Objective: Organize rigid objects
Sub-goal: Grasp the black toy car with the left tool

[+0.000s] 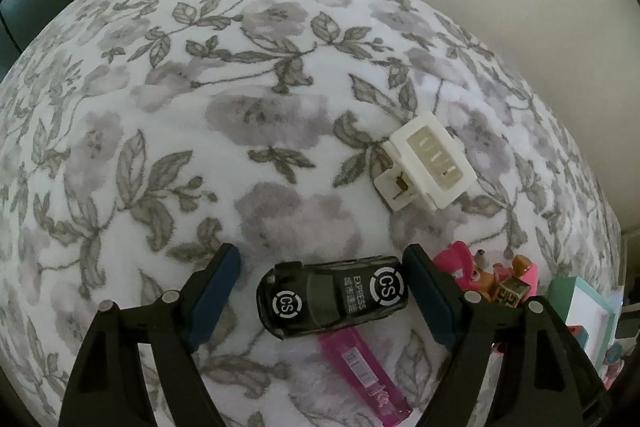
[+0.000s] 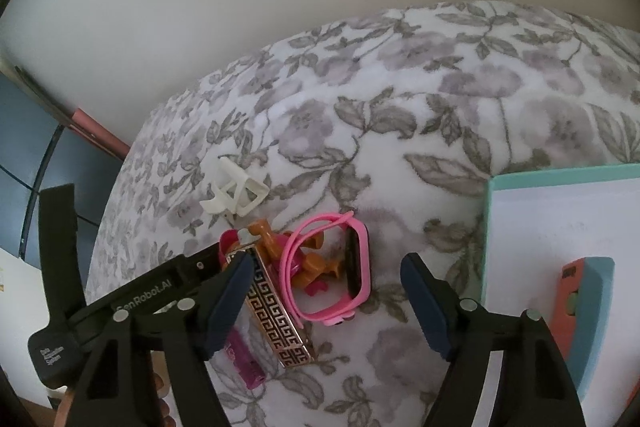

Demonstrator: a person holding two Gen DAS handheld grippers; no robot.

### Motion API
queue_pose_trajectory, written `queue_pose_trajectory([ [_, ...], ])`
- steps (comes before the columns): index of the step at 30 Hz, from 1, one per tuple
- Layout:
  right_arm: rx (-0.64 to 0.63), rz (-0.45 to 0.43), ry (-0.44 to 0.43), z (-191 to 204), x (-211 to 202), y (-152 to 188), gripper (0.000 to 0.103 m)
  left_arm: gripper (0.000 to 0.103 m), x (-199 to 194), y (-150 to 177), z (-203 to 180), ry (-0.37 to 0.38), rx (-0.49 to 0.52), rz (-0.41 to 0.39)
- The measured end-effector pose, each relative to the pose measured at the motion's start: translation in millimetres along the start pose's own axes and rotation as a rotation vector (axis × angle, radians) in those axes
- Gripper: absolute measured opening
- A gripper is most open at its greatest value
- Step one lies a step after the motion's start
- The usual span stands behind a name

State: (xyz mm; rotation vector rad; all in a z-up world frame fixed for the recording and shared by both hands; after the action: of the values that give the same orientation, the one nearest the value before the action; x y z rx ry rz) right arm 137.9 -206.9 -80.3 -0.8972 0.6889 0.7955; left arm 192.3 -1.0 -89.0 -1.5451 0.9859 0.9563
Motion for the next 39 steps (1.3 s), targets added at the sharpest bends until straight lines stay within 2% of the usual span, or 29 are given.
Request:
queue_pose_trajectory([
  [5, -0.001, -0.001, -0.007, 3, 1, 1, 0.075, 0.084, -6, -2, 12, -0.048, -0.022, -0.006],
  [11, 0.002, 0.004, -0.028, 5, 1, 1, 0.072, 0.084, -10, -3, 25, -0.063, -0.051, 0.003],
  [20, 0.021, 0.006, 0.0, -3, -1, 0, 0.069, 0.084, -8, -3, 19, -0.054, -0.046, 0.034],
  [24, 0.008, 0.003, 0.003, 1, 1, 1, 0.07, 0.084, -1, -2, 11, -0.02, -0.035, 0.058],
  [28, 0.013, 0.004, -0.004, 1, 1, 0, 0.068, 0.084, 5, 0, 3, -0.039, -0.002, 0.065],
  [31, 0.017, 0.002, 0.014, -2, 0, 0, 0.063, 0.077, 4, -1, 5, -0.052, -0.023, 0.072],
  [37, -0.028, 0.022, 0.018, 8, 6, 2, 0.063, 0.071, 4, 0, 3, -0.054, -0.006, 0.074],
  [39, -0.051, 0.025, 0.048, 12, 9, 4, 0.063, 0.069, 4, 0, 1, -0.05, 0.003, 0.073],
])
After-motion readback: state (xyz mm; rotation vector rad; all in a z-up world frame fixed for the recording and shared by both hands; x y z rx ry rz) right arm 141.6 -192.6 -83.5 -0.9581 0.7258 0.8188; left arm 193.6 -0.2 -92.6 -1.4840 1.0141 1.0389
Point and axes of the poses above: each gripper's, at about its wrist camera, not at the fingertips, and x roughly the way its jaws point, z to its left, y to its underside, the point moved 2 cm from there along x, roughly the way its jaws point, and after that the axes turned 1 degree about z, right-handed, at the moved point
